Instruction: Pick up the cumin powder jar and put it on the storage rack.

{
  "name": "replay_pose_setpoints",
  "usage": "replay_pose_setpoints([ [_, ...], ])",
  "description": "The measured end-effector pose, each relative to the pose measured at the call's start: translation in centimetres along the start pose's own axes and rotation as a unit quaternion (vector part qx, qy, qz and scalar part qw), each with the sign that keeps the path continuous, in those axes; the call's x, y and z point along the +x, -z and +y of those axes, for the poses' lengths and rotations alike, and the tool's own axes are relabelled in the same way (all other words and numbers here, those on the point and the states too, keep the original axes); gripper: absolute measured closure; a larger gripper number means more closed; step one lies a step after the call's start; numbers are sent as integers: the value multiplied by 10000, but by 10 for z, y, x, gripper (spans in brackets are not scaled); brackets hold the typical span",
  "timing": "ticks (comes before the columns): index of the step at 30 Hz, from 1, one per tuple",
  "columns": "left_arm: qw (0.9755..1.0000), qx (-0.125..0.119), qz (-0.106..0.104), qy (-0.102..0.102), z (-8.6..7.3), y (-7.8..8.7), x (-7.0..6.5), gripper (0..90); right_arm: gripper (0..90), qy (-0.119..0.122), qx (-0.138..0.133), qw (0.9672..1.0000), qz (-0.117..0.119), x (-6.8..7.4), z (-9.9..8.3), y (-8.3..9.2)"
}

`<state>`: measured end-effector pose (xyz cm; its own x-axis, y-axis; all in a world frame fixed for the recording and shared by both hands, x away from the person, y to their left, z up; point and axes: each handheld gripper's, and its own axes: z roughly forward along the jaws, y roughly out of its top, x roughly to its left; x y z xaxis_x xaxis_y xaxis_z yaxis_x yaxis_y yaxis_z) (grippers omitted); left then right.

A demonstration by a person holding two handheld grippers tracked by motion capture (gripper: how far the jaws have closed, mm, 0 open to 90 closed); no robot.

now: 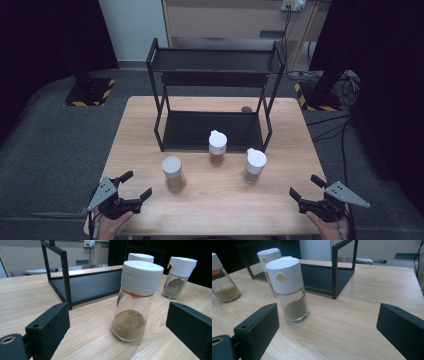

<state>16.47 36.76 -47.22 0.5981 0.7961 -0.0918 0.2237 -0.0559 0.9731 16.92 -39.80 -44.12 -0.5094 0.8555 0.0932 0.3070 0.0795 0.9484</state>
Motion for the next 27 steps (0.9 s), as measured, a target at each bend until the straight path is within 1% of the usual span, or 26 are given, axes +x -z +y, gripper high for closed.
replay_pose_setpoints([
  [5, 10000, 18, -13, -26, 0, -2, 0, 42, 44, 61, -11, 10000, -31, 2, -1, -1],
  [8, 10000, 18, -44, -40, 1, -3, 0, 42, 44, 61, 8, 10000, -33, 2, -1, -1],
  [10, 10000, 16, -49, -37, 1, -3, 1, 43, 44, 57, 27, 9999, -79, 4, 0, 0],
  [11, 10000, 22, -51, -72, 1, -3, 1, 43, 44, 41, 27, 10000, -73, 3, 0, 0],
  [19, 10000, -26, -63, -6, 2, -1, 2, 41, 45, 36, 35, 9999, -112, 5, 0, 0],
  [22, 10000, 9, -60, -8, 7, 1, 2, 40, 45, 42, 34, 9999, -110, 5, 0, -1],
  [24, 10000, -12, -56, 44, 10, 3, 2, 40, 46, 60, 43, 9999, -107, 5, 0, -1],
  [27, 10000, 13, -54, 27, 17, 5, 1, 41, 47, 50, 39, 9999, -113, 5, 0, -1],
])
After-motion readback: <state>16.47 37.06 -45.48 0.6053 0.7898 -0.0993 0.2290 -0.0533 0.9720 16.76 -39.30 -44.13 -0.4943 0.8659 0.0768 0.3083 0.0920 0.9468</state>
